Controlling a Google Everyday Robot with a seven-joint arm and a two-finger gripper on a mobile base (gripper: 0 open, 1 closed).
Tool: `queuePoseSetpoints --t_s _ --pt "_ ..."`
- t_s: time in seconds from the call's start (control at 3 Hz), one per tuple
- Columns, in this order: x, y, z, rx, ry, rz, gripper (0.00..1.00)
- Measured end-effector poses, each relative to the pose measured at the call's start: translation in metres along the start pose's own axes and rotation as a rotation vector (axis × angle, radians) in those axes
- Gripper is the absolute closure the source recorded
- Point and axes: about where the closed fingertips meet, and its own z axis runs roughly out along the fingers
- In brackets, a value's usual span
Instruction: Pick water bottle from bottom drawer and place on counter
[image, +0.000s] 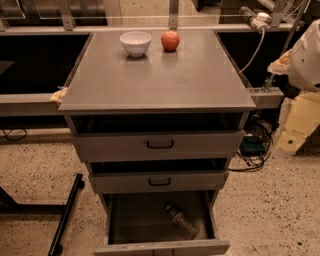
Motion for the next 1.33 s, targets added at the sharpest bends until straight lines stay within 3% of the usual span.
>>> queuePoseSetpoints --t_s 0.33,0.67,1.0,1.33 --pt "0.000 0.000 0.000 0.000 0.000 0.000 0.00" --pt "0.000 0.001 0.004 0.004 -0.007 0.005 0.18" --pt "0.002 0.008 0.039 -0.011 -0.051 0.029 0.41" --pt "0.010 0.039 0.135 -0.122 -0.148 0.075 0.64"
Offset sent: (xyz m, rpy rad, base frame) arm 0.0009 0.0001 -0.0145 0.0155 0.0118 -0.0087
